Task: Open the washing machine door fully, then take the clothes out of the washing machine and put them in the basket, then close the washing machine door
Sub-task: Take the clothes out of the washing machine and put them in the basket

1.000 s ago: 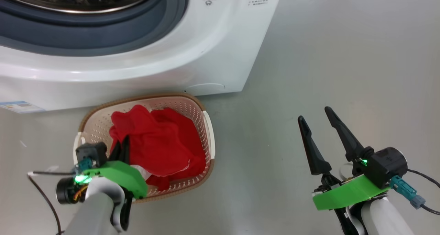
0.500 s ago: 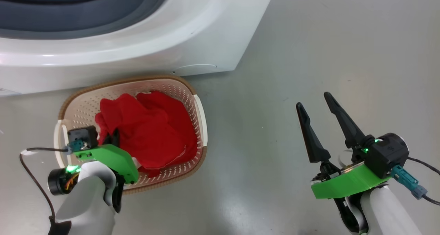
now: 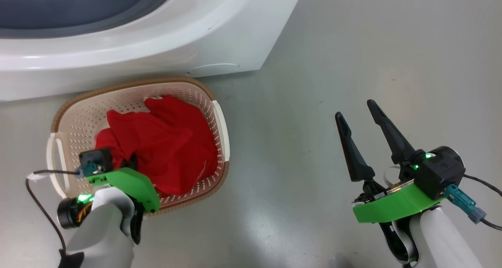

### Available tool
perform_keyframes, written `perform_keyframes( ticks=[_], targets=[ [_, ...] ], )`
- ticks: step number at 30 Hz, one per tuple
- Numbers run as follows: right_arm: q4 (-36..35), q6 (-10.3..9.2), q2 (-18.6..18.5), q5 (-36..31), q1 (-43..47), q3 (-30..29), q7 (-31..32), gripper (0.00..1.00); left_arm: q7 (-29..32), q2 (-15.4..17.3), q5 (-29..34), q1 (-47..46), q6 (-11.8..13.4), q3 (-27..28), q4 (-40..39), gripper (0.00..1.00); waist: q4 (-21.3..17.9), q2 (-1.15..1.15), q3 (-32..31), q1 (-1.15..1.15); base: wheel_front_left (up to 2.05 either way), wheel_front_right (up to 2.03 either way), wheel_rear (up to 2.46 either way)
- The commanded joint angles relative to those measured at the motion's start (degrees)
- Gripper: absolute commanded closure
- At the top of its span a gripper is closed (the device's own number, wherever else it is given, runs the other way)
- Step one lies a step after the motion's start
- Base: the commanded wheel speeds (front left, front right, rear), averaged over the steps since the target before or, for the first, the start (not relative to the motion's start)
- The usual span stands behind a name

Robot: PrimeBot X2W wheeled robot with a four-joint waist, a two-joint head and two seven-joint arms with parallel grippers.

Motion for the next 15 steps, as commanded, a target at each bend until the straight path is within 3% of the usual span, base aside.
perform_keyframes(
  ticks=[1,2,6,7,8,15],
  targets=[
    [-1.31,0.36,0.03,0.50,-0.15,1.39,-0.36,0.00,-0.39,1.76,-0.53,-0.49,0.56,0.98,-0.20,1.00,-0.16,0.00,0.39,0.00,0.00,0.00,0.00],
    [-1.30,0.36,0.03,0.53,-0.19,1.40,-0.36,0.00,-0.47,1.81,-0.48,-0.57,0.66,0.89,-0.16,1.00,-0.18,0.00,0.48,0.00,0.00,0.00,0.00],
    [-1.21,0.36,0.03,0.64,-0.36,1.41,-0.36,0.00,-0.80,1.78,-0.59,-0.92,0.90,0.81,-0.06,0.13,-0.12,0.00,0.50,0.00,0.00,0.00,0.00],
    [-1.14,0.36,0.03,0.66,-0.42,1.44,-0.36,0.00,-0.73,1.72,-0.67,-0.98,0.87,0.76,-0.03,0.05,-0.08,0.00,0.43,0.00,0.00,0.00,0.00],
    [-1.04,0.36,0.03,0.69,-0.48,1.48,-0.36,0.00,-0.55,1.66,-0.69,-1.06,0.85,0.65,0.00,0.00,-0.03,0.00,0.33,0.00,0.00,0.00,0.00],
    [-0.51,0.36,0.03,0.91,-0.56,1.55,-0.36,0.00,1.74,1.56,-0.60,-1.57,0.32,-0.38,0.12,0.00,0.34,0.00,-0.85,0.00,0.00,0.00,0.00]
  ],
)
